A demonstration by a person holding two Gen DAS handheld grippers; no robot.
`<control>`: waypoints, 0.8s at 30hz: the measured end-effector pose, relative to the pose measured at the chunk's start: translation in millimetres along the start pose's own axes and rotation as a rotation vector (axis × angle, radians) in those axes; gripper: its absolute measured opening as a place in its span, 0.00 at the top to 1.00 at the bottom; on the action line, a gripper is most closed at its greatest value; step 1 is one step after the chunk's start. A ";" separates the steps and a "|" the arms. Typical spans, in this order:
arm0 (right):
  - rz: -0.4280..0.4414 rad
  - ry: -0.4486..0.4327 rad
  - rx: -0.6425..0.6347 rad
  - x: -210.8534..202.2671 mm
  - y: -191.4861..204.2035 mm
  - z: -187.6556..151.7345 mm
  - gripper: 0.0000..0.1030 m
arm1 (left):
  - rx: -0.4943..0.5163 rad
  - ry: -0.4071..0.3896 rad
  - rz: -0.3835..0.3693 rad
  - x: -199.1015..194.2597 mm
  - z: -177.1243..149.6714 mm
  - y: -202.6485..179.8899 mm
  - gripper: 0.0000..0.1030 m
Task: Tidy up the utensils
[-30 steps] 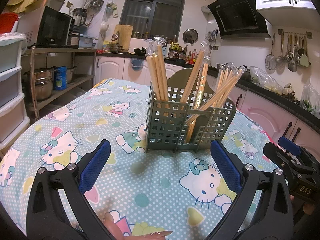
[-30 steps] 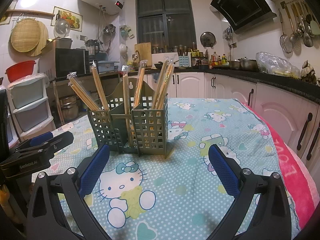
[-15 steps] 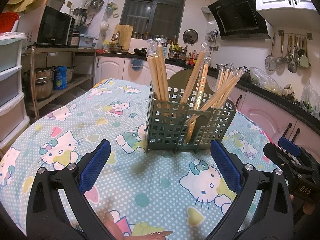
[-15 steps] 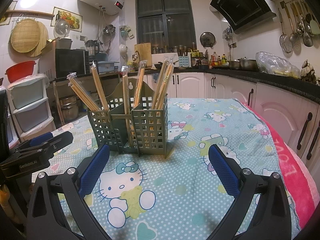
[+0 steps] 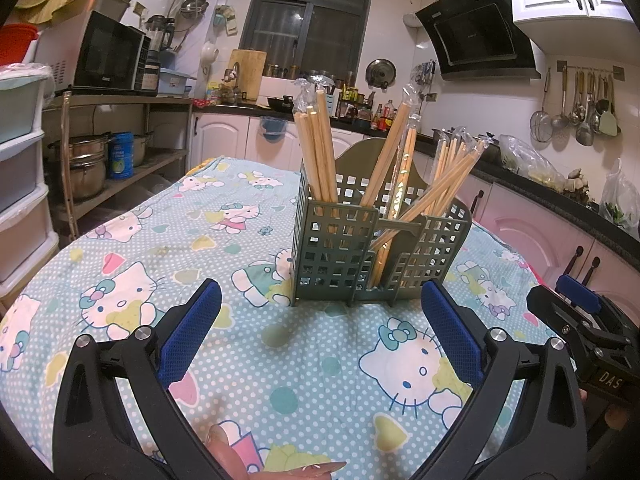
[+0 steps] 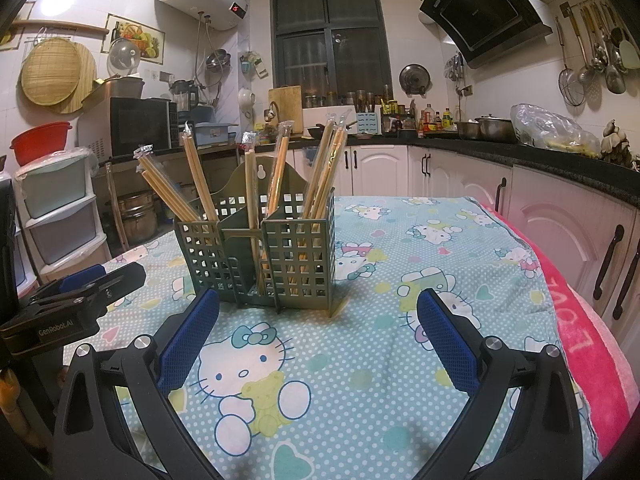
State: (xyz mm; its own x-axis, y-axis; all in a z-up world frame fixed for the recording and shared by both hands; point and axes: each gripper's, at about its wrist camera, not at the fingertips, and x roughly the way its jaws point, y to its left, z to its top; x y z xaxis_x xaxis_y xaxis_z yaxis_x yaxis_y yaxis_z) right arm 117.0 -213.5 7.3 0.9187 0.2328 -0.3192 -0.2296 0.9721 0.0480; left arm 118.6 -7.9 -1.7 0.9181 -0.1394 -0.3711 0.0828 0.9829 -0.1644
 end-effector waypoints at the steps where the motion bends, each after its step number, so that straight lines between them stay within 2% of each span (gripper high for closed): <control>1: 0.000 0.000 0.000 0.0 -0.2 0.2 0.06 | 0.000 0.000 0.001 -0.3 0.0 0.1 0.11; 16: -0.001 0.003 -0.003 1.0 0.2 -0.9 0.06 | -0.010 0.013 -0.023 2.9 -0.4 -1.4 0.11; 24: -0.005 0.004 -0.007 1.5 0.1 -2.0 0.06 | -0.020 0.045 0.010 9.6 -0.7 -1.6 0.11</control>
State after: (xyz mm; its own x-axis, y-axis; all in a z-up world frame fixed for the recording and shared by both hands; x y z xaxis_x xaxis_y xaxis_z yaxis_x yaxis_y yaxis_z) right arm 117.8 -213.1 4.9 0.9185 0.2278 -0.3232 -0.2273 0.9730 0.0398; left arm 127.0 -10.9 -5.7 0.9003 -0.1351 -0.4138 0.0651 0.9817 -0.1788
